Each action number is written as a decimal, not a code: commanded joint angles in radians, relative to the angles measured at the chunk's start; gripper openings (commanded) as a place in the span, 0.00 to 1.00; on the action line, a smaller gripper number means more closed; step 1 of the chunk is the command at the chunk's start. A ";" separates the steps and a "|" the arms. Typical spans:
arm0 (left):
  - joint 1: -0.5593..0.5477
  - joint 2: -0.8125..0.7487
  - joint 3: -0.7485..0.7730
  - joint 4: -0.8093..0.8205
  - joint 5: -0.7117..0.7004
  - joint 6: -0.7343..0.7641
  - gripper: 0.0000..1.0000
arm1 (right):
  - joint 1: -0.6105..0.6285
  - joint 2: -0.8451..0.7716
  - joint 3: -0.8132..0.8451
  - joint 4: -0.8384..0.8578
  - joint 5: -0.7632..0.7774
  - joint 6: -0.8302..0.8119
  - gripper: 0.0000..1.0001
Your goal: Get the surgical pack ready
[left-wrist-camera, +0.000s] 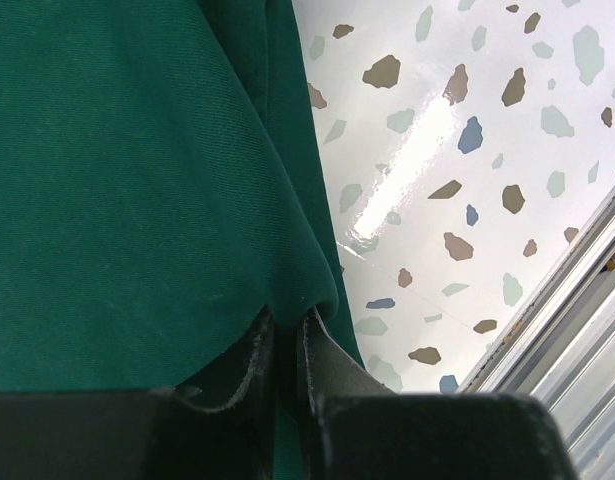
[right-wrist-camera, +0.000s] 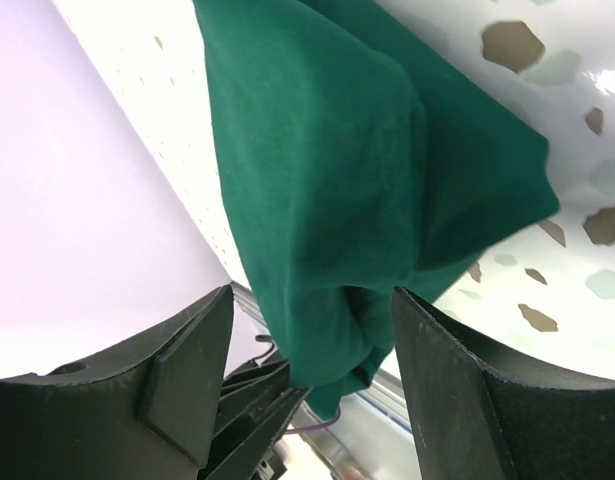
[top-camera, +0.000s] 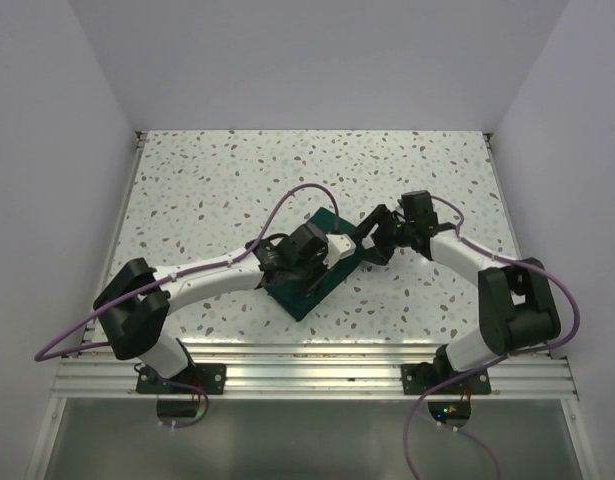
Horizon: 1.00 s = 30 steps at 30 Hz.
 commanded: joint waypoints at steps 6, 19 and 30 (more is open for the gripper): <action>-0.010 -0.029 -0.006 0.009 0.025 0.005 0.00 | -0.003 0.005 0.002 0.050 -0.003 0.011 0.67; -0.010 -0.020 0.008 0.005 0.028 0.011 0.00 | -0.003 0.073 0.049 -0.037 0.001 -0.003 0.75; -0.010 -0.015 0.010 0.003 0.028 0.013 0.00 | 0.020 0.131 0.046 0.039 0.015 0.008 0.71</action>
